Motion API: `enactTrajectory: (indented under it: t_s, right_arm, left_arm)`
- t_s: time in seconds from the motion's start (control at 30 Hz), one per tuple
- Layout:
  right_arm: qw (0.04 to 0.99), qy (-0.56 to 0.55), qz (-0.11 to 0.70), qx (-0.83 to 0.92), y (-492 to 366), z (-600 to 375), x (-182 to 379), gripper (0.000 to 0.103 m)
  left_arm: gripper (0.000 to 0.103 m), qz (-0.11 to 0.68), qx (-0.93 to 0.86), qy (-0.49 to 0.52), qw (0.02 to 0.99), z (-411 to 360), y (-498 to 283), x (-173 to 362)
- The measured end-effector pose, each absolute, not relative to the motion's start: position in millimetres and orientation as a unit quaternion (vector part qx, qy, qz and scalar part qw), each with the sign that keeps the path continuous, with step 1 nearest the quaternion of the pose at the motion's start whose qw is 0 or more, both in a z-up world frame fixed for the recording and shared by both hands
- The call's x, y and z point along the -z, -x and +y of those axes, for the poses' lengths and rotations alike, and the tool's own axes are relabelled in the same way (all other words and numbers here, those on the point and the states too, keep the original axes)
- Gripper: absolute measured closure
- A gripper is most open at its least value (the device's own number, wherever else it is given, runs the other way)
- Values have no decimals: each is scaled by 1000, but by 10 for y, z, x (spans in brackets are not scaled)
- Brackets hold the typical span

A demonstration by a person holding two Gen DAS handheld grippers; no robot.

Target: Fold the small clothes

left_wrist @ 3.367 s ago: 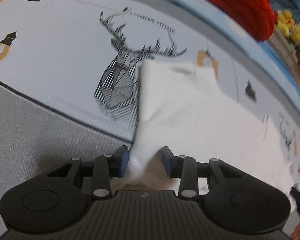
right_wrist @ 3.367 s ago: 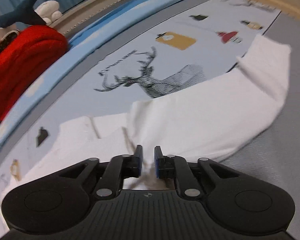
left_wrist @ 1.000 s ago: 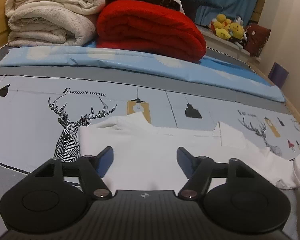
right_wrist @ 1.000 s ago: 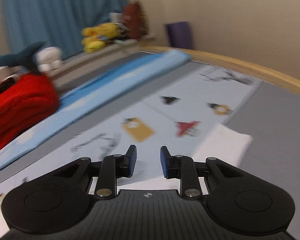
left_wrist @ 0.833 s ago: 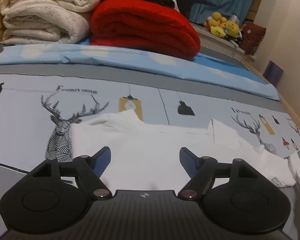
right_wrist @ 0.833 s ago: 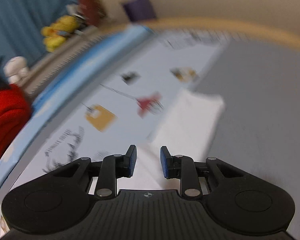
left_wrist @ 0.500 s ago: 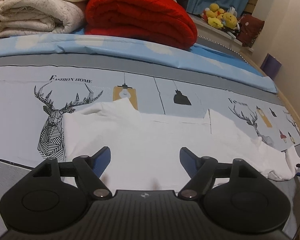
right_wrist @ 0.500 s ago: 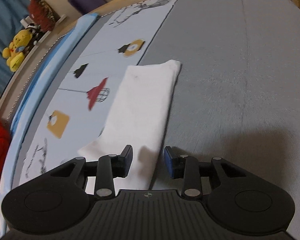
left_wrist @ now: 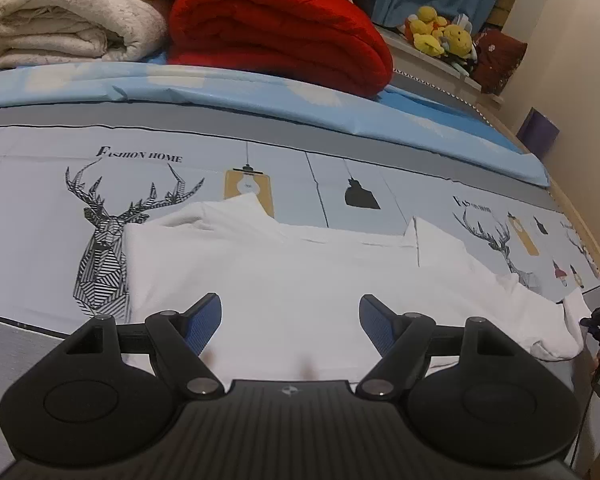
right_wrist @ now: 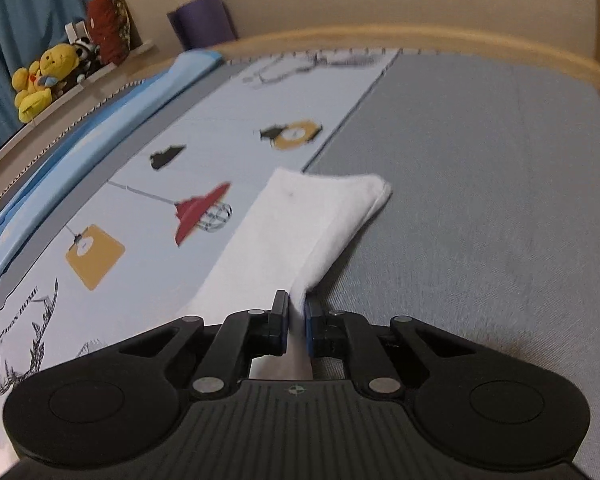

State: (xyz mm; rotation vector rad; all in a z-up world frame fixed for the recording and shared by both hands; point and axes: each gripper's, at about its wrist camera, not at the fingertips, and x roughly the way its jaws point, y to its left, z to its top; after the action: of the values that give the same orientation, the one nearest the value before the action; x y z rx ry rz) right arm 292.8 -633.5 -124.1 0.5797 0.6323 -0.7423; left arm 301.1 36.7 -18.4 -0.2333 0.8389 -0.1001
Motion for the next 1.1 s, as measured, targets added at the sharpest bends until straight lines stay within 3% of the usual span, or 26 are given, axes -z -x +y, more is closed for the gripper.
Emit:
enactTrajectory:
  t_s: [0.23,0.5,0.57,0.77,0.87,1.1]
  right_arm:
    - [896,-178,226,337,-3101,-5538,442,96]
    - [975,-122,178,59,-2913,-3282,-496,97]
    - [969,-126,210,-20,-2804,-2795,-479,96]
    - [863,-135,433,-221,-2506,-1801,200,89]
    - [856,-156,455,-186,-2478,-1944,387,85]
    - [843,-206,485,-112,-2693,-2236,707,80]
  left_arm:
    - [22,397,35,134,907,572,-2993,74]
    - [22,386,-11,167,907,913,-2999,-36]
    - [22,385,-23,181,905,1039,-2998,-54]
    - [23,386,-68,209,896,1367,-2996,-60]
    - [25,398,-80,217,888,1430,-2995,-11]
    - [41,449,-57,232,861,1259,-3102,298]
